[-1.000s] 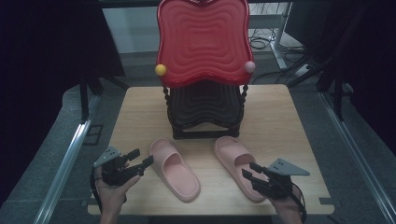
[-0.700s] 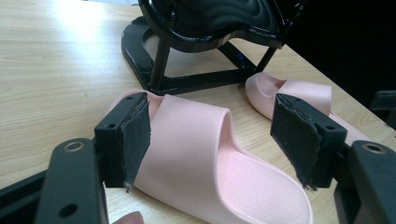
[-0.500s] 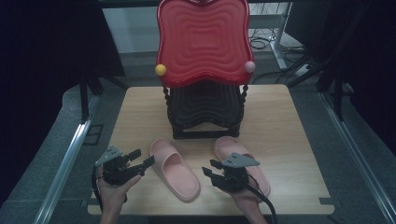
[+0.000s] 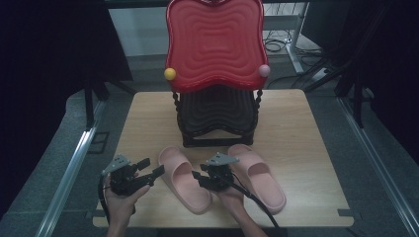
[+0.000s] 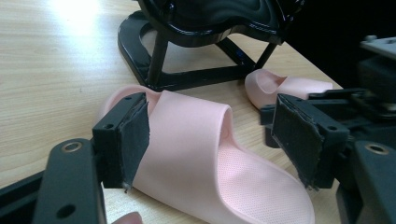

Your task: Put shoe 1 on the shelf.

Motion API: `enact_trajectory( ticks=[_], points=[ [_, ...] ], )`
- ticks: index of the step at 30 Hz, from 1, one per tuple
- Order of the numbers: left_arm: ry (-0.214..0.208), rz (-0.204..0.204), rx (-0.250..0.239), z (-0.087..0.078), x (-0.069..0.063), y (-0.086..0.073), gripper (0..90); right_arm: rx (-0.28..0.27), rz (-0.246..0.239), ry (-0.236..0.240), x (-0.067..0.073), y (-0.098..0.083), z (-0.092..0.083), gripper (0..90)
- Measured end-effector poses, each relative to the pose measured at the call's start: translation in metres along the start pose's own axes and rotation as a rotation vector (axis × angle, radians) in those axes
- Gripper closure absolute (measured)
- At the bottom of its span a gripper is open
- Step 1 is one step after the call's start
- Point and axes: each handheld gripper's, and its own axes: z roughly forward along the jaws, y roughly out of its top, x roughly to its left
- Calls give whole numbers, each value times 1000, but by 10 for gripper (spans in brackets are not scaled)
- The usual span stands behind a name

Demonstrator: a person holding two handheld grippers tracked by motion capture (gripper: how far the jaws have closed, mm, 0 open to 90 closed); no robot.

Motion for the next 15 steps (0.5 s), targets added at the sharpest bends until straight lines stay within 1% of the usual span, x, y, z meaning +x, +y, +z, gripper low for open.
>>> enact_trajectory(
  ticks=[1, 2, 6, 7, 8, 9, 10, 11, 12, 13, 14, 15],
  points=[
    [0, -1, -1, 0, 1, 0, 277, 0, 9, 1, -1, 1, 5, 575],
    [0, -1, -1, 0, 1, 0, 277, 0, 9, 1, -1, 1, 5, 575],
    [1, -3, -5, -2, 2, 0, 275, 16, 25, -10, -2, 5, 24, 576],
    [1, -3, -5, -2, 3, 0, 275, 40, 30, -22, -1, 5, 33, 582],
    [1, -4, -3, -2, 3, 0, 275, 40, 30, -22, -1, 5, 33, 582],
    [2, -4, -3, -2, 3, 0, 274, 45, 34, -27, -1, 4, 37, 597],
    [2, -6, -6, -3, 4, 0, 273, 47, 55, -29, -2, 3, 41, 647],
    [2, -6, -6, -3, 4, 0, 273, 47, 55, -29, -2, 3, 41, 647],
    [2, -8, -7, -3, 4, 0, 272, 47, 78, -26, -3, 3, 42, 700],
    [2, -8, -7, -3, 4, 0, 270, 47, 78, -26, -3, 3, 42, 700],
    [0, -7, -7, -3, 4, 0, 269, 43, 93, -22, -4, 3, 43, 732],
    [0, -7, -7, -3, 4, 0, 268, 43, 93, -22, -4, 3, 43, 732]
  ],
)
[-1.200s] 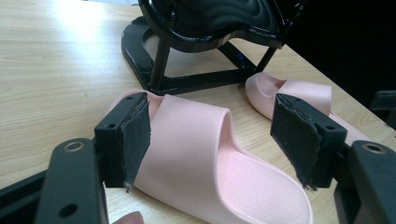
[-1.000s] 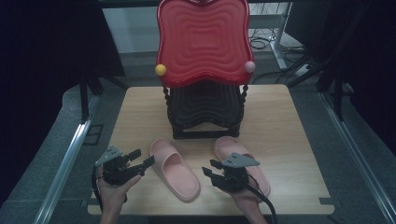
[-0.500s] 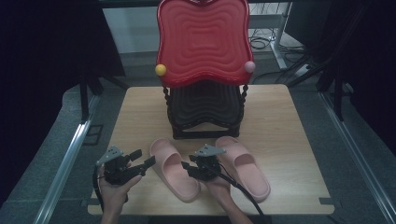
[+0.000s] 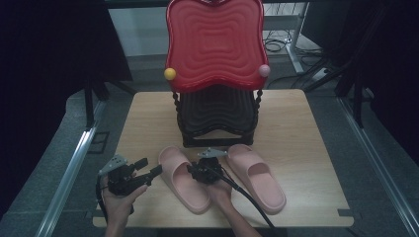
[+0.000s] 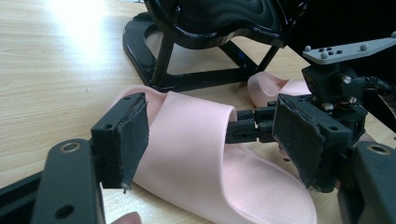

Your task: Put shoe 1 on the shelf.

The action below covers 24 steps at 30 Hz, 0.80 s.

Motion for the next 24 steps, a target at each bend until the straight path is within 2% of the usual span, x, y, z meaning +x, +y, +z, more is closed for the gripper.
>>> enact_trajectory(
  ticks=[3, 10, 11, 14, 15, 17, 18, 21, 22, 23, 24],
  points=[
    [-3, 4, 4, 1, -1, 0, 266, -5, 7, -2, 1, 0, 0, 808],
    [1, -1, 7, 2, 0, -1, 264, -15, 1, -23, 3, 0, -7, 843],
    [0, -2, 7, 2, 0, -1, 264, -32, 16, 1, 2, 0, -13, 846],
    [-2, 0, 4, 2, 0, 0, 264, -52, 17, 10, 4, 0, -21, 847],
    [-2, -1, 3, 1, -1, 0, 264, -75, 25, 19, 5, 0, -30, 848],
    [-3, -1, 0, 0, -1, 0, 264, -87, 30, 25, 6, 0, -35, 848],
    [-1, -1, -6, -1, -1, 1, 263, -112, 46, 43, 7, 1, -45, 848],
    [13, 2, -11, -4, 0, 2, 263, -149, 50, 50, 9, 4, -60, 848],
    [13, 2, -11, -4, 0, 2, 263, -149, 50, 50, 9, 4, -60, 848],
    [18, 3, -14, -5, 0, 2, 263, -177, 65, 48, 8, 6, -70, 848],
    [17, 3, -17, -6, 0, 2, 263, -177, 65, 48, 8, 6, -70, 848]
  ],
)
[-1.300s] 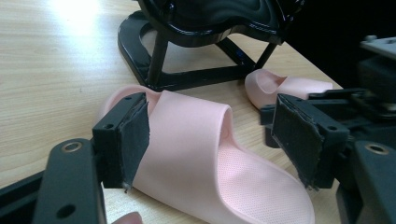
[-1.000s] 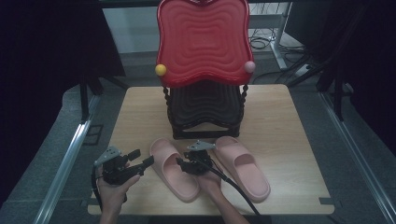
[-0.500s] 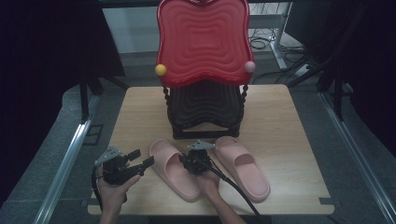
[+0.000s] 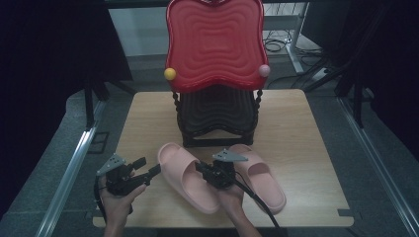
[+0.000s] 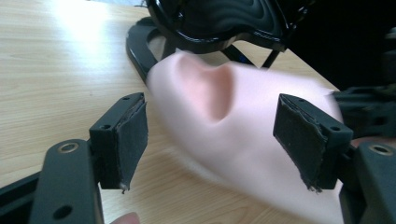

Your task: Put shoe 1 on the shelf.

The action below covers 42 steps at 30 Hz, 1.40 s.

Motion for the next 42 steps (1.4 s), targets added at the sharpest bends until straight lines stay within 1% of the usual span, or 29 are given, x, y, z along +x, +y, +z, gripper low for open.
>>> enact_trajectory(
  ticks=[1, 2, 3, 4, 5, 6, 7, 9, 10, 11, 13, 14, 15, 16, 17, 18, 19, 23, 25, 27, 28, 30, 31, 34, 35, 37, 39, 40, 42],
  points=[
    [0, -1, -2, 0, 0, 0, 263, -14, 9, 0, 0, 2, -5, 848],
    [0, -1, -2, -1, 0, 0, 262, -46, 22, 4, -1, 6, -15, 848],
    [0, -1, -2, -1, 0, 0, 262, -46, 22, 4, -1, 6, -15, 848],
    [-1, -1, 0, 0, 0, 0, 262, -63, 25, 6, -1, 9, -20, 848],
    [-2, -1, 4, 1, 0, 0, 261, -100, 35, 6, -2, 13, -30, 847],
    [-3, -2, 5, 1, 0, -1, 261, -116, 33, 1, -2, 16, -35, 847],
    [-3, -2, 5, 1, 0, -1, 260, -116, 33, 1, -2, 16, -35, 847],
    [-5, -4, 7, 2, 0, -1, 260, -149, 23, -7, 0, 20, -45, 847],
    [-4, -3, 8, 2, 0, -1, 260, -162, 23, -6, 0, 22, -50, 847],
    [-4, -2, 11, 3, 0, -1, 259, -190, 23, 3, 2, 27, -59, 847],
    [-4, -2, 12, 3, -1, -1, 259, -205, 24, 6, 3, 30, -63, 847],
    [-5, -2, 12, 3, -1, -2, 259, -231, 21, 12, 5, 36, -72, 847],
    [-5, -2, 12, 3, -1, -2, 259, -231, 21, 12, 5, 36, -72, 847],
    [-4, -2, 12, 3, -1, -2, 259, -261, 17, 12, 6, 43, -80, 848],
    [-5, -3, 11, 4, -1, -2, 259, -261, 17, 12, 6, 43, -80, 848],
    [-5, -3, 14, 4, 0, -2, 258, -287, 19, 15, 7, 51, -87, 847],
    [-5, -3, 14, 4, 0, -2, 258, -287, 19, 15, 7, 51, -87, 847],
    [-10, -5, 15, 5, 0, -2, 258, -341, 16, 15, 9, 69, -100, 847],
    [-8, -5, 16, 5, 1, -2, 258, -368, 14, 13, 9, 76, -104, 847],
    [-7, -7, 17, 5, 2, -2, 258, -378, 25, 15, 10, 84, -108, 848],
    [-7, -7, 17, 5, 2, -2, 259, -378, 25, 15, 10, 84, -108, 848],
    [-9, -9, 18, 5, 2, -3, 259, -395, 23, 7, 10, 97, -110, 848],
    [-9, -9, 18, 5, 2, -3, 259, -395, 23, 7, 10, 97, -110, 848],
    [-8, -11, 20, 6, 2, -3, 258, -409, 28, 5, 10, 109, -110, 847],
    [-8, -11, 20, 6, 2, -3, 258, -418, 30, 0, 10, 117, -109, 847],
    [-8, -12, 21, 6, 2, -3, 258, -424, 31, -3, 10, 121, -109, 847],
    [-7, -14, 21, 6, 3, -3, 257, -433, 33, -10, 10, 130, -108, 847],
    [-7, -13, 22, 7, 3, -4, 257, -436, 31, -22, 9, 139, -106, 848],
    [-6, -13, 22, 7, 3, -4, 258, -438, 29, -31, 9, 143, -105, 847]
  ],
)
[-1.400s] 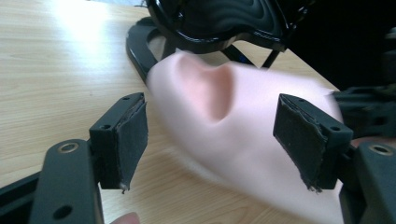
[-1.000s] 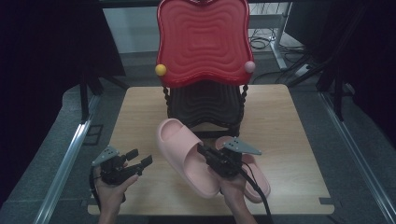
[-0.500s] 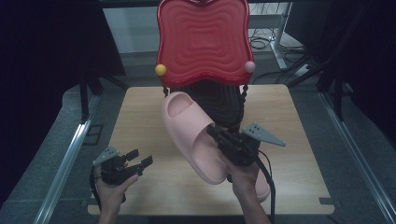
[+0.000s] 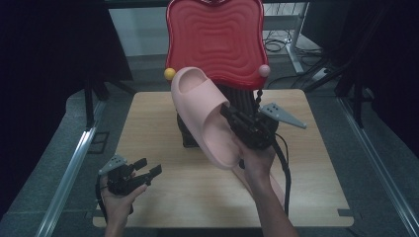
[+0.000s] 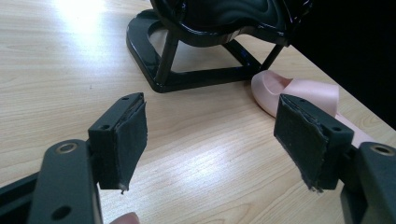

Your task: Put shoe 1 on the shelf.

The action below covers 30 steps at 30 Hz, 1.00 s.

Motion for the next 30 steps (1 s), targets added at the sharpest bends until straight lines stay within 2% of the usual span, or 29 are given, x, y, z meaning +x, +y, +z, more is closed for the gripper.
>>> enact_trajectory(
  ticks=[2, 5, 7, 12, 15, 16, 18, 19, 23, 24, 26, 29, 30],
  points=[
    [-1, 1, -3, 0, 1, 0, 257, -16, -32, -16, 3, 11, 8, 847],
    [1, -2, -1, -1, 1, 0, 257, -24, -42, -18, 5, 20, 13, 847],
    [-2, -1, 1, -1, 1, 1, 257, -31, -51, -25, 7, 34, 22, 847],
    [-5, 10, 8, 0, -1, 1, 257, -41, -72, -51, 10, 53, 39, 847],
    [-12, 7, 13, 1, -3, 0, 256, -40, -80, -69, 11, 71, 58, 846],
    [-12, 7, 13, 1, -3, 0, 256, -40, -80, -69, 11, 71, 58, 846],
    [-18, 9, 13, 2, -3, 0, 256, -38, -89, -91, 10, 83, 75, 846],
    [-18, 9, 13, 2, -3, 0, 255, -38, -89, -91, 10, 83, 75, 846],
    [-20, 6, 5, 1, -2, 1, 255, -44, -103, -133, 7, 96, 99, 846],
    [-18, 4, 2, 0, 0, 1, 255, -51, -101, -151, 5, 103, 111, 846],
    [-19, 2, 3, 0, 2, 1, 255, -51, -97, -158, 3, 105, 116, 846],
    [-20, -6, 3, 1, 4, 0, 255, -59, -78, -186, -3, 112, 137, 846],
    [-20, -6, 3, 1, 4, 0, 255, -59, -78, -186, -3, 112, 137, 846]
  ],
)
